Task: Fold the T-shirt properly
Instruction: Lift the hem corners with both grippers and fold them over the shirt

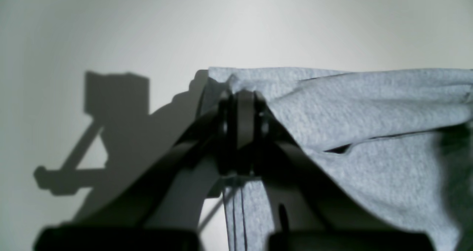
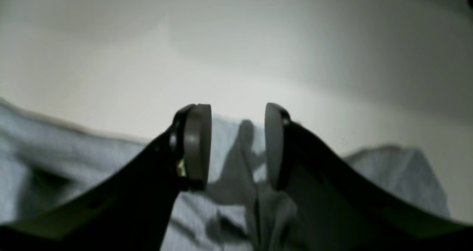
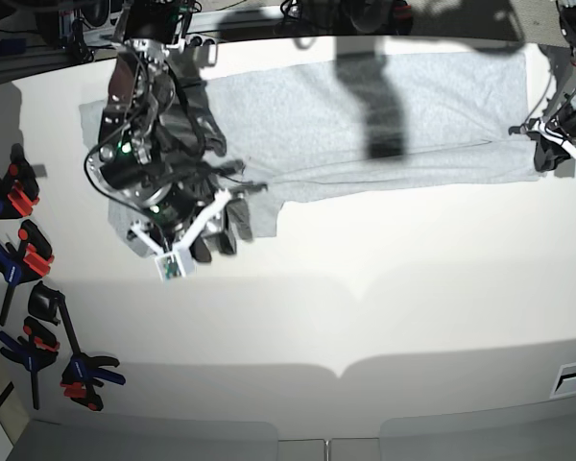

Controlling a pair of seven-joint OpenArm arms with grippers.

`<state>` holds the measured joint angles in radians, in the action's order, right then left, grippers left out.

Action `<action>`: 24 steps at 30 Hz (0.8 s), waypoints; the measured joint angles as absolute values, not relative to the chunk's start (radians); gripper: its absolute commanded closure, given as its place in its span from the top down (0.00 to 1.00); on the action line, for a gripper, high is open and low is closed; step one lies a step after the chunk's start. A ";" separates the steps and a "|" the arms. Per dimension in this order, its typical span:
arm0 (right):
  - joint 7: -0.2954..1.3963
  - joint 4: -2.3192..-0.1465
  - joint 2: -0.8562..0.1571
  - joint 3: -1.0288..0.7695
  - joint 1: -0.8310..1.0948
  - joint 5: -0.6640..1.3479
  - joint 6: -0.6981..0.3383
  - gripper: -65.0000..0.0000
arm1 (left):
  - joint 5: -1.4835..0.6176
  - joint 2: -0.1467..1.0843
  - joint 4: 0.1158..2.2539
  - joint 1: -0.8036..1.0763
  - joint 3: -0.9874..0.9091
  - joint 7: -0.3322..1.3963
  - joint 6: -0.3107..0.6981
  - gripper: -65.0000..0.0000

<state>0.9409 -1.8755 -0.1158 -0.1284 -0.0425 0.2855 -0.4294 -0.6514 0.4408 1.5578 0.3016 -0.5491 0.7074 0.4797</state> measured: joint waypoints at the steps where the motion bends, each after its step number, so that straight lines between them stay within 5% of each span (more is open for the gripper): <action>1: 0.926 -1.864 -0.110 -0.128 -0.048 0.269 -0.389 0.35 | -0.651 0.441 1.558 0.302 -0.549 0.707 0.480 0.00; 16: 1.091 -1.516 0.002 -0.133 -0.231 -0.069 -0.209 0.34 | -0.692 0.441 1.558 0.302 -0.549 0.707 0.479 0.00; 24: 1.087 -1.492 0.012 -0.133 -0.238 -0.085 -0.190 0.34 | -0.692 0.441 1.558 0.302 -0.549 0.708 0.480 0.00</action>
